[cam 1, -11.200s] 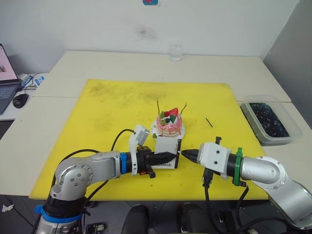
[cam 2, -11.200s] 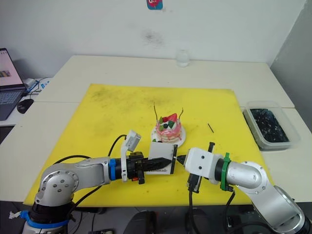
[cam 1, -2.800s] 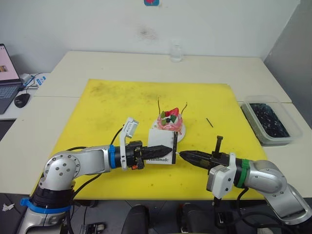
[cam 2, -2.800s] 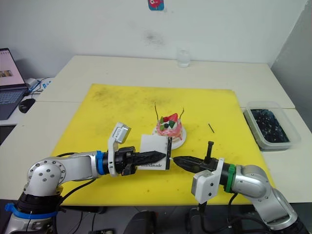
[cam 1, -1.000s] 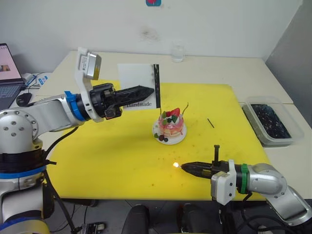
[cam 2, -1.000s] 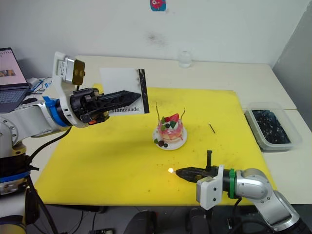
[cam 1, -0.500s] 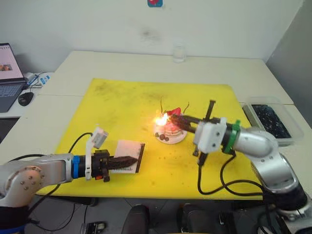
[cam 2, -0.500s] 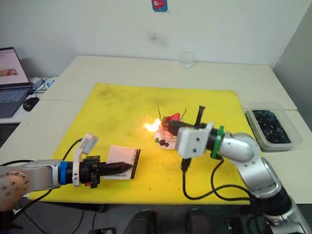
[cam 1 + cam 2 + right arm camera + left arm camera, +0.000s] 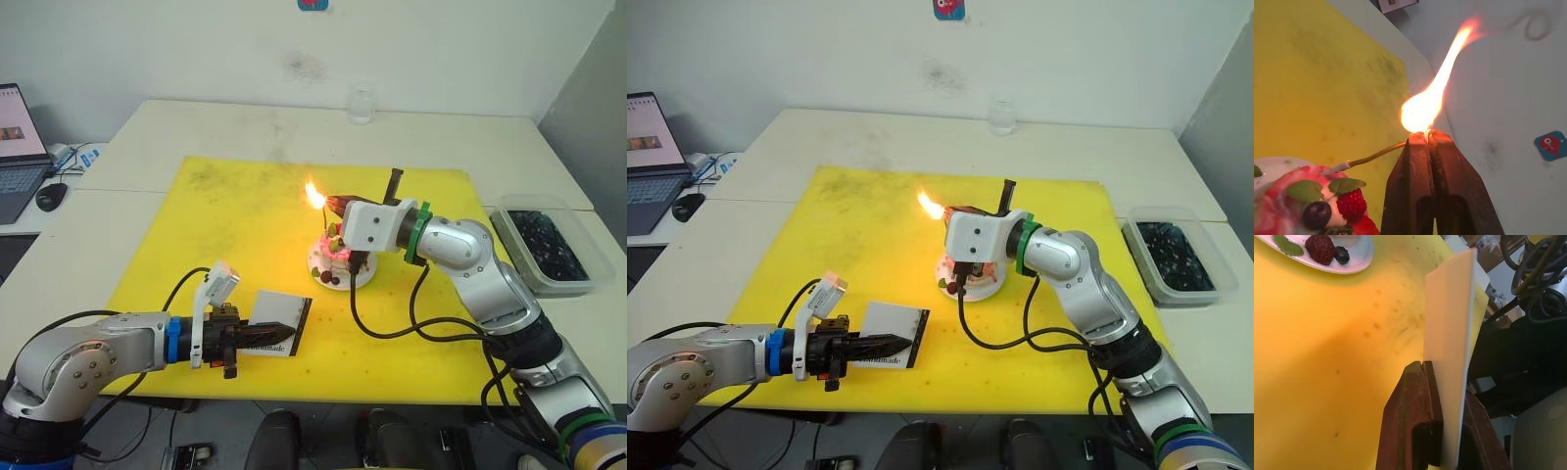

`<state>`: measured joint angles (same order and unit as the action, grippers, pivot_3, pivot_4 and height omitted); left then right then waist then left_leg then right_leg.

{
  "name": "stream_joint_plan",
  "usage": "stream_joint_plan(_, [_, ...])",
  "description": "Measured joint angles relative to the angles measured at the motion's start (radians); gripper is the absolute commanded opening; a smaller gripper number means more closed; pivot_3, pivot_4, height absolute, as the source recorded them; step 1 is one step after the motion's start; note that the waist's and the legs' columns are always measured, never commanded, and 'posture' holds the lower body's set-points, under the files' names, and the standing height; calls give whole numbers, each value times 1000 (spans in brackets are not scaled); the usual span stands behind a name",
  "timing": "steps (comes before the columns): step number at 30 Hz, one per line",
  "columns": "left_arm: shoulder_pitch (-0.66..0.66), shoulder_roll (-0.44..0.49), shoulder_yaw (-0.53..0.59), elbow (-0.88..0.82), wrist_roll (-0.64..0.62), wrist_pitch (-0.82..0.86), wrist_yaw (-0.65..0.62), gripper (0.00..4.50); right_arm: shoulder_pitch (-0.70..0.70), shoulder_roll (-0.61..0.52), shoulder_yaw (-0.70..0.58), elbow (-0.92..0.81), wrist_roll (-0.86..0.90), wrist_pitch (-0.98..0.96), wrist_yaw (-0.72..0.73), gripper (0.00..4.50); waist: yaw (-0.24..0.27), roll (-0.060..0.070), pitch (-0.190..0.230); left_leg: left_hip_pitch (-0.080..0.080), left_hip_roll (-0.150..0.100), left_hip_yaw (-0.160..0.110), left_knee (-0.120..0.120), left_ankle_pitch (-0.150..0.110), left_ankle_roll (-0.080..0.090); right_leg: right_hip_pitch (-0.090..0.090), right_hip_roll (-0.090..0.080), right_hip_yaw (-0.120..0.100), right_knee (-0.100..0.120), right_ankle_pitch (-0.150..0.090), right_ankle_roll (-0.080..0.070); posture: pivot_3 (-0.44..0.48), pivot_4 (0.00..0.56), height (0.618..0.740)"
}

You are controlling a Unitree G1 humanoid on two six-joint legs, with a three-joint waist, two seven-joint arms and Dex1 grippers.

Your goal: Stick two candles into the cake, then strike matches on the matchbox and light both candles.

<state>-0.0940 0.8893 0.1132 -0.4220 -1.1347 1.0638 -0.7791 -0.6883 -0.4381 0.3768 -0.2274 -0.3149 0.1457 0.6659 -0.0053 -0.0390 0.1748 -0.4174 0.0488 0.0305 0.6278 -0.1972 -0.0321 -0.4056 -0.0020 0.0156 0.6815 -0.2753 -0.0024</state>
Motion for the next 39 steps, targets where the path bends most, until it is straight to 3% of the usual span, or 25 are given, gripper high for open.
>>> stream_joint_plan(39, [-32, -42, -11, 6, 41, 1, -31, 0, -2, 3, -3, 50, -68, -21, -2, 31, -1, 0, 0, 0, 0, 0, 0, 0, 0, 0, 0, 0, 0, 0, 1, 0, 150, 740])
